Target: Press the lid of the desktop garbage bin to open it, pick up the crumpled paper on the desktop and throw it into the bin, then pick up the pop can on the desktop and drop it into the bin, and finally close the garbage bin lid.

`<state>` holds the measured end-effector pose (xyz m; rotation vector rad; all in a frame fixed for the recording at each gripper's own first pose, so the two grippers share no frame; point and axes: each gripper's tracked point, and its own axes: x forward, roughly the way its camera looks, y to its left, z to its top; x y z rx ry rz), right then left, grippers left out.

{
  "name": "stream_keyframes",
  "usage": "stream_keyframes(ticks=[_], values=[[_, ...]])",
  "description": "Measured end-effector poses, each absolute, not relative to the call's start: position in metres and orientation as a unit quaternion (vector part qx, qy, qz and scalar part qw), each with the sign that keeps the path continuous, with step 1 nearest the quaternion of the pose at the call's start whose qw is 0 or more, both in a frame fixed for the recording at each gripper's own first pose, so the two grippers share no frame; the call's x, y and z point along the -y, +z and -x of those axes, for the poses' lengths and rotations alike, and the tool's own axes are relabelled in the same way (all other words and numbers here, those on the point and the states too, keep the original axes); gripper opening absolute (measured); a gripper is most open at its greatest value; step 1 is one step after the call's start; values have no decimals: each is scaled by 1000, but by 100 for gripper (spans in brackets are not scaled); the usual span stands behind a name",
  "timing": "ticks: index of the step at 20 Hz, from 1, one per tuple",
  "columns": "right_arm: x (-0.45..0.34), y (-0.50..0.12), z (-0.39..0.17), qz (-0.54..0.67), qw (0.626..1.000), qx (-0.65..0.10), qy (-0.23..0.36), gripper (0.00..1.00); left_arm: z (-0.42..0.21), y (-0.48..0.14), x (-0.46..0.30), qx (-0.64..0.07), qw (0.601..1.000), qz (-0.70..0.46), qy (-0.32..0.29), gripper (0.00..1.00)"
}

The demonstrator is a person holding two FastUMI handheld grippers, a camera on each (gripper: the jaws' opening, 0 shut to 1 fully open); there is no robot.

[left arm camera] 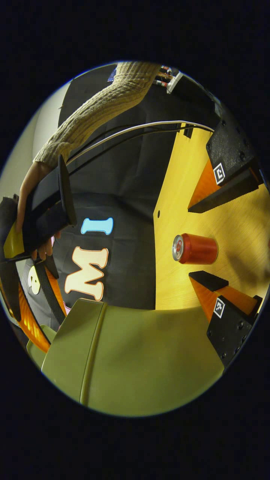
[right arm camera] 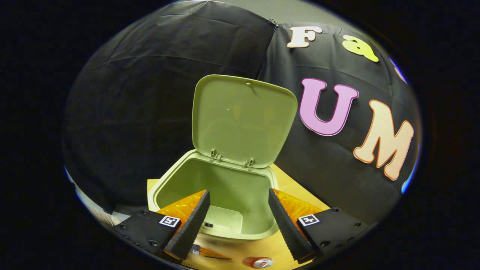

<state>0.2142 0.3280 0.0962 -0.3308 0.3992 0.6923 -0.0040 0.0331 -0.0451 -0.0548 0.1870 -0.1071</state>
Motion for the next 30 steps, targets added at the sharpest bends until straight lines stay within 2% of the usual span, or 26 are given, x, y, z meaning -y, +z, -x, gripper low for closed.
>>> stream_keyframes(ticks=[3, 6, 12, 13, 23, 25, 30], values=[[-299, 106, -209, 150, 916, -189, 320, 96, 4, -46, -34, -95, 994, 24, -49, 93], [-254, 115, -204, 147, 929, -175, 291, 100, 4, -47, -35, -96, 994, 19, -46, 93], [-149, 115, -175, 142, 952, -157, 220, 98, 4, -51, -35, -111, 993, 20, -46, 91], [-132, 112, -170, 137, 956, -153, 208, 98, 3, -50, -35, -113, 992, 21, -44, 93], [-2, 38, -98, 61, 983, -128, 119, 96, 4, -65, -35, -160, 986, -1, -36, 93], [14, 17, -90, 62, 985, -128, 101, 100, 2, -69, -38, -177, 984, -5, -30, 93], [30, -12, -72, 35, 990, -116, 76, 98, -44, -86, -41, -209, 977, -11, -31, 94]])
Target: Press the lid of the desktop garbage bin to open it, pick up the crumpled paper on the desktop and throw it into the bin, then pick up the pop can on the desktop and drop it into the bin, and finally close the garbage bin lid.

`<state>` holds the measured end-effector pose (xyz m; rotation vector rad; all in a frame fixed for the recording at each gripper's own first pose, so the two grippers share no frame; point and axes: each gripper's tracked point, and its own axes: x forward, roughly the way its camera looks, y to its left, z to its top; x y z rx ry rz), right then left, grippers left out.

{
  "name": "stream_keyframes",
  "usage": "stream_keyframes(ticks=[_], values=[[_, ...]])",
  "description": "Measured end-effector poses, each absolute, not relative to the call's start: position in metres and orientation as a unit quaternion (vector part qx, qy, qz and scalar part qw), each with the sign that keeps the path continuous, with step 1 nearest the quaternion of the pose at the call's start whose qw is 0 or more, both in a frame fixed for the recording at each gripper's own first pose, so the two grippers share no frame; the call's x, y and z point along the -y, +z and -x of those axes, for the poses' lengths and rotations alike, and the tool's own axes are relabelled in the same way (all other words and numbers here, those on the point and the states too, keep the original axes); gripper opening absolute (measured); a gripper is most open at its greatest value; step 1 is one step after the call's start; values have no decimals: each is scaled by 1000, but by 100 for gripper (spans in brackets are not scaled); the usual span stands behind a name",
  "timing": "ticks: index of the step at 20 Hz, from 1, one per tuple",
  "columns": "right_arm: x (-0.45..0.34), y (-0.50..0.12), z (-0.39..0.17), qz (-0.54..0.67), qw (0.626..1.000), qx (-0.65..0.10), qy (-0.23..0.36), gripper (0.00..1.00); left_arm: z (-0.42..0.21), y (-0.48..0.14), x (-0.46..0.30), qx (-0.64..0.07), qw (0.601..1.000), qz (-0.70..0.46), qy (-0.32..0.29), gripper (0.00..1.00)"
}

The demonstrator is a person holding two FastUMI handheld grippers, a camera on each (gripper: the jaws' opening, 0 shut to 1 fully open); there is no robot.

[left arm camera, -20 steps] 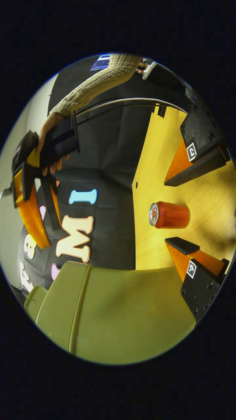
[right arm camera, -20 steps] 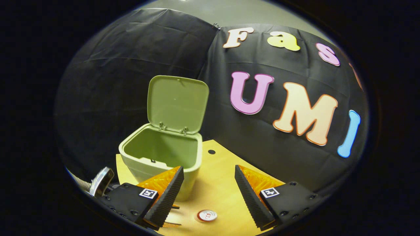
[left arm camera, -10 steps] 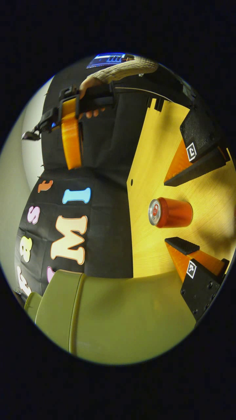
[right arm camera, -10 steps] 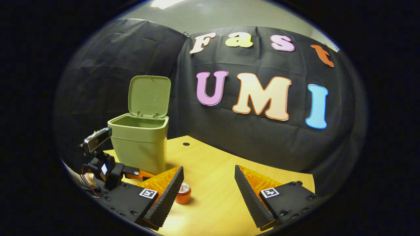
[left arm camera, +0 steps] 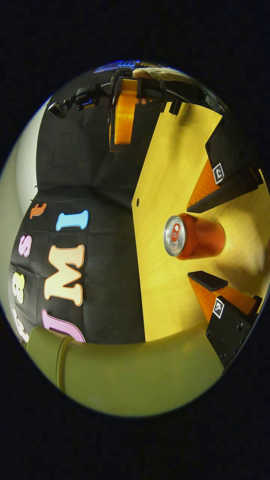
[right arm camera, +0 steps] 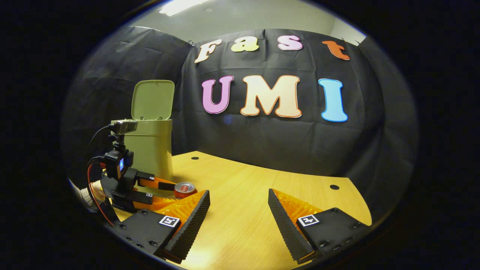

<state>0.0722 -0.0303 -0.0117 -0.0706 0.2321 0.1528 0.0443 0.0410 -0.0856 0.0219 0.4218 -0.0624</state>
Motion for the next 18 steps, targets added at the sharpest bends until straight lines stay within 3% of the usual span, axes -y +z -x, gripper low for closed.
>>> stream_keyframes(ticks=[10, 18], values=[[42, -68, -67, 9, 989, -138, 55, 100, -64, -109, -39, -238, 970, -34, -39, 94], [35, -89, -68, 14, 985, -158, 62, 98, -70, -115, -46, -246, 968, -40, -29, 78]])
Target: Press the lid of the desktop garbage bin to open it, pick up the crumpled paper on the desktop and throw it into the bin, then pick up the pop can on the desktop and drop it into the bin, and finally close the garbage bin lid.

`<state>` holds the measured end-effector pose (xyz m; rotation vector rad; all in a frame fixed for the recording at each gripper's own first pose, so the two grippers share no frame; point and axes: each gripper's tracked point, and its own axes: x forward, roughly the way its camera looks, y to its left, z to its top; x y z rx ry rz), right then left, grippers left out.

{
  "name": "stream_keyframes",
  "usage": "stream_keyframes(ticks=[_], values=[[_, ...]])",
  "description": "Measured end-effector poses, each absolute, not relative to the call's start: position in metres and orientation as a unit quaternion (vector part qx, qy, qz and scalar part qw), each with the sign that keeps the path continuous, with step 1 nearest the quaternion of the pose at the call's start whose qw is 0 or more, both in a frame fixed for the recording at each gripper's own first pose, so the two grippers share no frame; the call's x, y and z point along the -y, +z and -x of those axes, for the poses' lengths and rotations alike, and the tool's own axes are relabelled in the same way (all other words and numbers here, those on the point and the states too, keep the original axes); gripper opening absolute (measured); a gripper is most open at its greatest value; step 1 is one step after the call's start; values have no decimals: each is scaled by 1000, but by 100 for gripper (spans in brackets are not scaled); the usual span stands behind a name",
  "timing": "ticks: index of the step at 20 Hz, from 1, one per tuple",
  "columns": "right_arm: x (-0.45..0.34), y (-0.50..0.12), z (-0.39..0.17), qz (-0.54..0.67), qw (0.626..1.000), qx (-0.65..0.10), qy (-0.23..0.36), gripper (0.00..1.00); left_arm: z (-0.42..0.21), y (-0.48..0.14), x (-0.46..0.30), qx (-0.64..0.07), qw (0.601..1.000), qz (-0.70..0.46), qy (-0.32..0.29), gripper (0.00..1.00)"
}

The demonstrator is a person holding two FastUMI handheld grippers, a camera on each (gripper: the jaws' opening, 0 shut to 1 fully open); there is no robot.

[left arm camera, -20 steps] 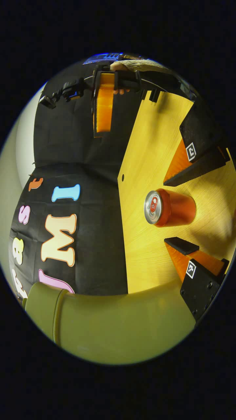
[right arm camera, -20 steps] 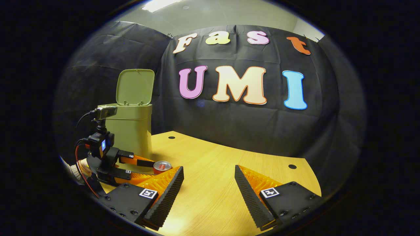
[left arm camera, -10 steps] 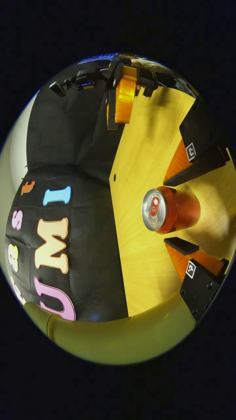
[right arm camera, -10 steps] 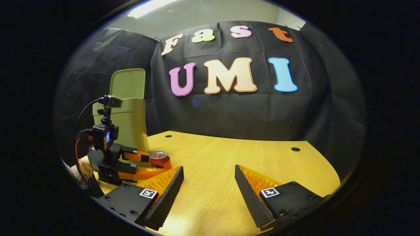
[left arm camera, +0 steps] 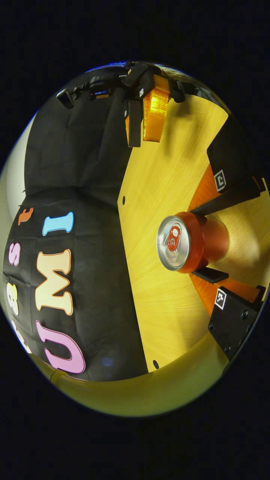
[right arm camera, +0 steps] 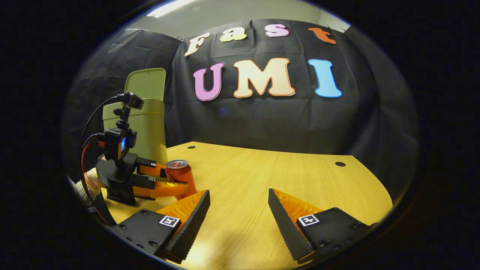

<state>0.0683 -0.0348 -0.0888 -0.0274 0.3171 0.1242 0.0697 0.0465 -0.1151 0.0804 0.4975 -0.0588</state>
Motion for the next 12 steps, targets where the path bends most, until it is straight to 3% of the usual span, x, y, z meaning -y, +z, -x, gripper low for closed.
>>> stream_keyframes(ticks=[12], values=[[25, -88, -75, -6, 984, -163, 68, 98, -69, 34, -8, -151, 984, -62, -67, 77]])
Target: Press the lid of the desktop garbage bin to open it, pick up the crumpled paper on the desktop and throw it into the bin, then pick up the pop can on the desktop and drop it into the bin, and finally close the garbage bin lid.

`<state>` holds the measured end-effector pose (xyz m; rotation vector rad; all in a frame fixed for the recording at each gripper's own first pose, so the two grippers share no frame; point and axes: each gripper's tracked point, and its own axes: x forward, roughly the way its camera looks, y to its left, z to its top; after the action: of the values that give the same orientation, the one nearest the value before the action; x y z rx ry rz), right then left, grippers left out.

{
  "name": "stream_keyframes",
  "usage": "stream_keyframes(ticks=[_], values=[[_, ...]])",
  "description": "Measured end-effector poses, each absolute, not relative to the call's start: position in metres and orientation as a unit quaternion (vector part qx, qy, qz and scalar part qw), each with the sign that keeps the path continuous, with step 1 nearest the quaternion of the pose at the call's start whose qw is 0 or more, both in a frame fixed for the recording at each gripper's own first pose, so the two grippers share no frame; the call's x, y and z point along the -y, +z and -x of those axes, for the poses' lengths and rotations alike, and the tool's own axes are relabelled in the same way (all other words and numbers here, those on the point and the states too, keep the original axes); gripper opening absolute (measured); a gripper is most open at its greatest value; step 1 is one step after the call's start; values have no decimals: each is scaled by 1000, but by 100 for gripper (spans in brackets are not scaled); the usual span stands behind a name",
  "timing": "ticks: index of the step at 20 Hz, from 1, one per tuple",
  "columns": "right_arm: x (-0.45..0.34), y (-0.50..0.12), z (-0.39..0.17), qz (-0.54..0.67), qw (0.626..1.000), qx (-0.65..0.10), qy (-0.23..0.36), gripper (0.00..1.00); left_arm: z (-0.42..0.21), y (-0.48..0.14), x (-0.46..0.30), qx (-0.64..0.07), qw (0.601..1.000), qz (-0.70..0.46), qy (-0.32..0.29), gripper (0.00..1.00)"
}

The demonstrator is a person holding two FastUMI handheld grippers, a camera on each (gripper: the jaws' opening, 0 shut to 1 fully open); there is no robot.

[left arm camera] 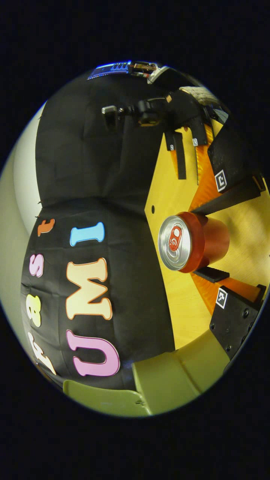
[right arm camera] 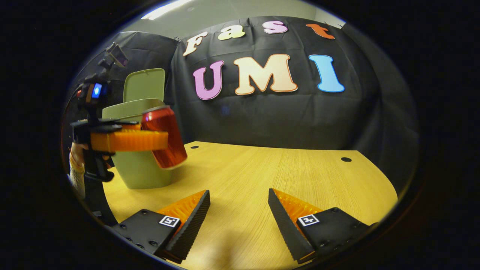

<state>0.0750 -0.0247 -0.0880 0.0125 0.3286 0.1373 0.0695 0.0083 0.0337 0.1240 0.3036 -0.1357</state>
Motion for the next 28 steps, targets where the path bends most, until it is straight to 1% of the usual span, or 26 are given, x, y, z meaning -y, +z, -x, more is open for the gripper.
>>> stream_keyframes(ticks=[6, 11, 15, 18, 22, 25, 28], values=[[24, -87, -84, -7, 984, -162, 69, 98, -59, 117, -16, -112, 989, -75, -64, 77], [21, -97, -84, -6, 982, -176, 73, 98, -40, 189, -52, -77, 992, -97, -13, 77], [17, -100, -83, -5, 981, -178, 77, 98, -24, 227, -93, -63, 989, -127, 38, 77], [17, -97, -83, -7, 981, -177, 76, 98, -11, 229, -128, -76, 985, -135, 80, 77], [21, -90, -81, -9, 983, -170, 71, 98, 5, 208, -173, -107, 979, -119, 127, 77], [25, -86, -80, -10, 984, -165, 67, 98, 12, 188, -199, -133, 974, -101, 151, 77], [24, -83, -83, -12, 985, -162, 64, 98, 17, 185, -212, -131, 973, -93, 166, 77]])
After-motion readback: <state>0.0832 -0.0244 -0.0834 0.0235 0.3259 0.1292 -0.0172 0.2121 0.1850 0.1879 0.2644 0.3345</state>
